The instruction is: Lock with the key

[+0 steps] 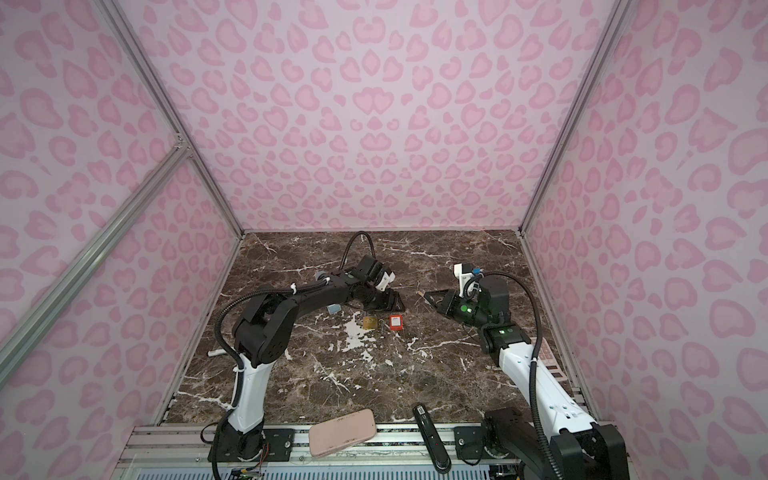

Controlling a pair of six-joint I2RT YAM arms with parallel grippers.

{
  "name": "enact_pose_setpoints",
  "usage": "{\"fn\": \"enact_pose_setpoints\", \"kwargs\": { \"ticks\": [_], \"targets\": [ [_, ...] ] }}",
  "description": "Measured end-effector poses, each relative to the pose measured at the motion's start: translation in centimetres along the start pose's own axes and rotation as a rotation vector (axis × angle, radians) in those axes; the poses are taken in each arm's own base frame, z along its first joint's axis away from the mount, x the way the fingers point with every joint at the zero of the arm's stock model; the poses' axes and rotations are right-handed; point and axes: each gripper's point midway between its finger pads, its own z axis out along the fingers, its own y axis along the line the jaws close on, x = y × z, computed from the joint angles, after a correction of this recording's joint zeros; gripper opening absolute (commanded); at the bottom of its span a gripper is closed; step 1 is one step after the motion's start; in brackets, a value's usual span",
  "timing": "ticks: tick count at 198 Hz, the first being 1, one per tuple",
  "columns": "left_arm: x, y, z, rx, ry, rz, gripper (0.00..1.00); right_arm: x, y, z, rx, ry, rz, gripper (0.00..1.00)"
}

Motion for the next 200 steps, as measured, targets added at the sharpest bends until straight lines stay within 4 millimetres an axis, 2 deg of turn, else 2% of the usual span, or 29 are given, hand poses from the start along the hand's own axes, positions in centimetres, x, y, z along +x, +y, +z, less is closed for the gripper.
{"fn": "enact_pose_setpoints", "kwargs": {
  "ticks": [39, 60, 97, 128, 163, 200],
  "targets": [
    [0.0, 0.0, 0.0, 0.0, -0.001, 0.0, 0.64, 0.2, -0.3, 0.0, 0.005, 0.002, 0.005, 0.0],
    [-0.1, -0.2, -0.6, -0.006, -0.012, 0.003, 0.64, 0.6, -1.3, 0.1, 0.03, 0.002, 0.023, 0.0],
    [-1.4, -1.9, -4.6, 0.01, -0.099, 0.03, 0.64, 2.2, -4.1, 1.0, 0.095, 0.033, 0.092, 0.0],
    [-1.9, -1.8, -7.2, 0.007, -0.15, 0.028, 0.64, 4.3, -7.0, 2.4, 0.165, 0.073, 0.141, 0.0],
    [-0.8, -2.1, -9.0, 0.01, -0.176, 0.024, 0.64, 6.9, -9.2, 4.3, 0.23, 0.119, 0.161, 0.0],
    [1.8, -1.1, -9.0, -0.002, -0.173, -0.016, 0.64, 7.0, -10.8, 5.3, 0.288, 0.078, 0.163, 0.0]
  ]
}}
